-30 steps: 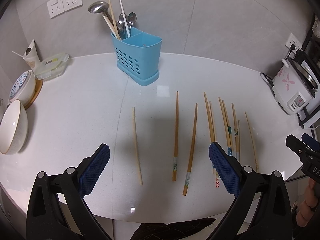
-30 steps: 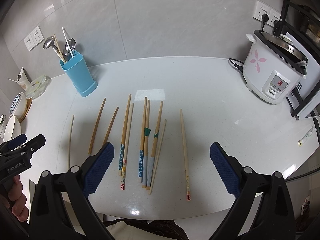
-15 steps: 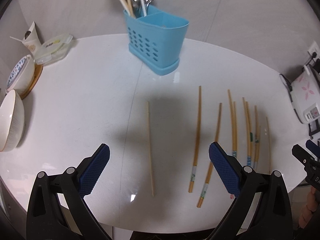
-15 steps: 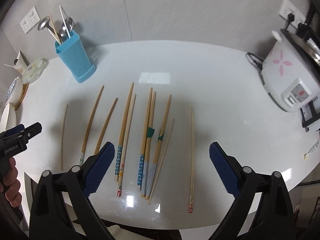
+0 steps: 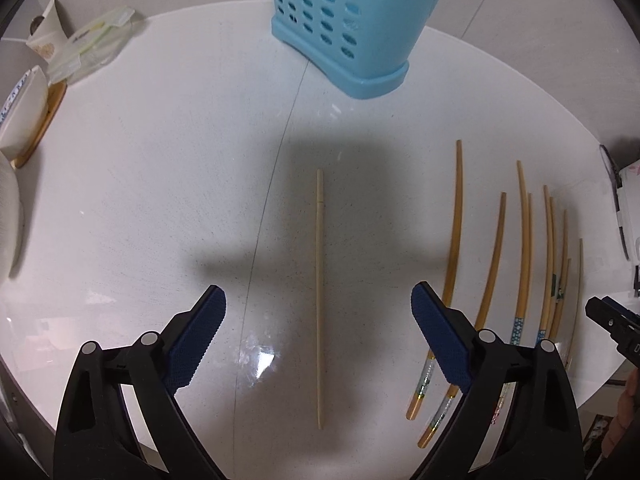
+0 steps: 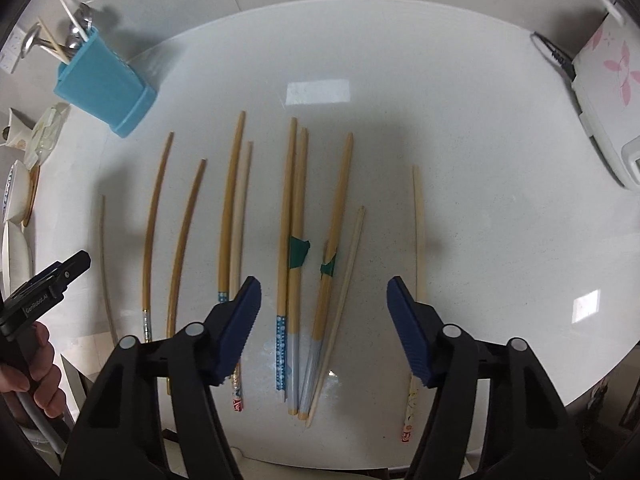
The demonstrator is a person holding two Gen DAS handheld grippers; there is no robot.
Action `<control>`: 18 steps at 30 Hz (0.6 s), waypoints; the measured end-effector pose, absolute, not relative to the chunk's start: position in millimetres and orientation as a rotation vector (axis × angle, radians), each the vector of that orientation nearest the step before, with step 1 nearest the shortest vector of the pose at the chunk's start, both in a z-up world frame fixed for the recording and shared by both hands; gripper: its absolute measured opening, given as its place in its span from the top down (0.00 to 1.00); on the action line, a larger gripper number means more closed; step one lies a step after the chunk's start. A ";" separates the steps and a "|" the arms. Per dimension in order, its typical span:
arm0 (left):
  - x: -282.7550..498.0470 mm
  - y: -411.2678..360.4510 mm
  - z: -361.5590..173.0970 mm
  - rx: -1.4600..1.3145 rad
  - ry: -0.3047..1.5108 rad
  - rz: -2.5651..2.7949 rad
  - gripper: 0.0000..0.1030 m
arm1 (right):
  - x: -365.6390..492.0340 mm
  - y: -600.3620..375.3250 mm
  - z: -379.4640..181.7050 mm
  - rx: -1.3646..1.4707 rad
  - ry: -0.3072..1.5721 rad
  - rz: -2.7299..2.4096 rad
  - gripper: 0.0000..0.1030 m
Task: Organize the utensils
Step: 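Grasp a plain chopstick with the left tool while the right tool grasps a green-banded chopstick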
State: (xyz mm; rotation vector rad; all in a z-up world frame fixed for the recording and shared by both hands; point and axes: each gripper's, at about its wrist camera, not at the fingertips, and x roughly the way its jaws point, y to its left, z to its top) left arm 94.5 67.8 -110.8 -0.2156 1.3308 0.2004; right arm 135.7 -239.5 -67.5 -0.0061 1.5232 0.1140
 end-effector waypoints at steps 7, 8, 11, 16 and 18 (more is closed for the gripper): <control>100.1 75.5 -134.4 -0.243 1.390 0.202 0.19 | 146.0 -245.5 -86.8 0.037 1.599 0.102 0.54; 101.2 76.5 -136.7 -0.247 1.392 0.198 0.20 | 147.2 -245.7 -88.0 0.040 1.604 0.104 0.55; 103.9 78.0 -145.0 -0.250 1.408 0.197 0.24 | 151.0 -244.7 -91.9 0.050 1.620 0.107 0.60; 111.4 76.4 -155.1 -0.271 1.443 0.179 0.32 | 157.9 -240.9 -95.5 0.053 1.630 0.117 0.66; 112.6 77.8 -158.3 -0.269 1.452 0.178 0.34 | 161.5 -240.3 -100.9 0.043 1.644 0.104 0.66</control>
